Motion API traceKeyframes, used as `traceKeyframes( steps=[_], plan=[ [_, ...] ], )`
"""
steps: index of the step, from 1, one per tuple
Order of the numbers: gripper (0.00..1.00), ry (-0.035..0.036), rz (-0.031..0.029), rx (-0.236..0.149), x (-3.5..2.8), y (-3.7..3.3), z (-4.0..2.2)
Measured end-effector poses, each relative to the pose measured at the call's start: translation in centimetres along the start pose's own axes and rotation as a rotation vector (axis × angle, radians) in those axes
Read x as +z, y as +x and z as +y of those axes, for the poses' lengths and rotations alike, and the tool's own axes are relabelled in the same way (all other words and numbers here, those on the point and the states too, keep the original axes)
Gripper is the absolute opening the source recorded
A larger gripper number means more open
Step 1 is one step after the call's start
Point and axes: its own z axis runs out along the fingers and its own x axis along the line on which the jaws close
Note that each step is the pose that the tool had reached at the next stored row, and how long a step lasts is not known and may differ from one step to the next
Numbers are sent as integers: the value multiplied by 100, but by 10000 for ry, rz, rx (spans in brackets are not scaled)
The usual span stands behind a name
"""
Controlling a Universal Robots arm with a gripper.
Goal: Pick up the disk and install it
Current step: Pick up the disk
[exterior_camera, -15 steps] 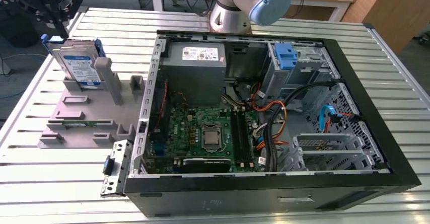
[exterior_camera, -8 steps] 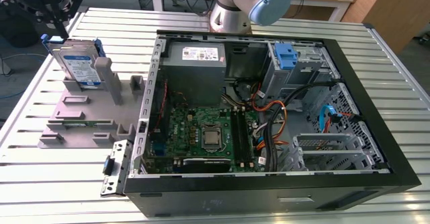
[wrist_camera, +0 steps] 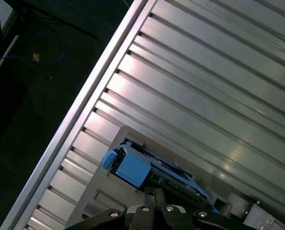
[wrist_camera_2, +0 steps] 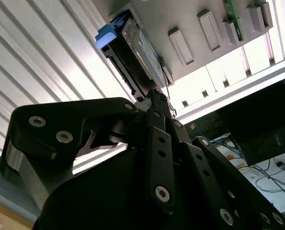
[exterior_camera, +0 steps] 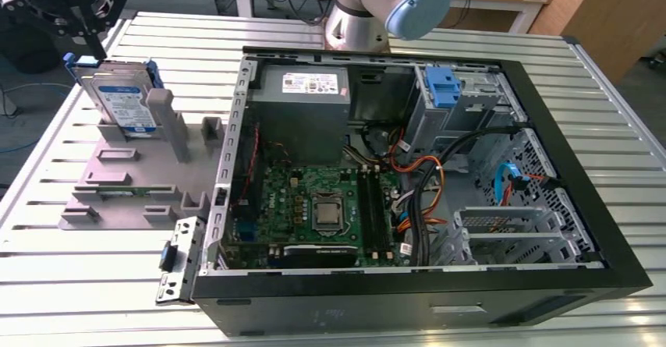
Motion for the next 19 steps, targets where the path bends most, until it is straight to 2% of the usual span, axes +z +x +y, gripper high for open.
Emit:
traceKeyframes(
  steps=[15,19],
  plan=[
    [11,1,2,-95,0,0,0],
    [11,4,9,-265,0,0,-1]
  ],
)
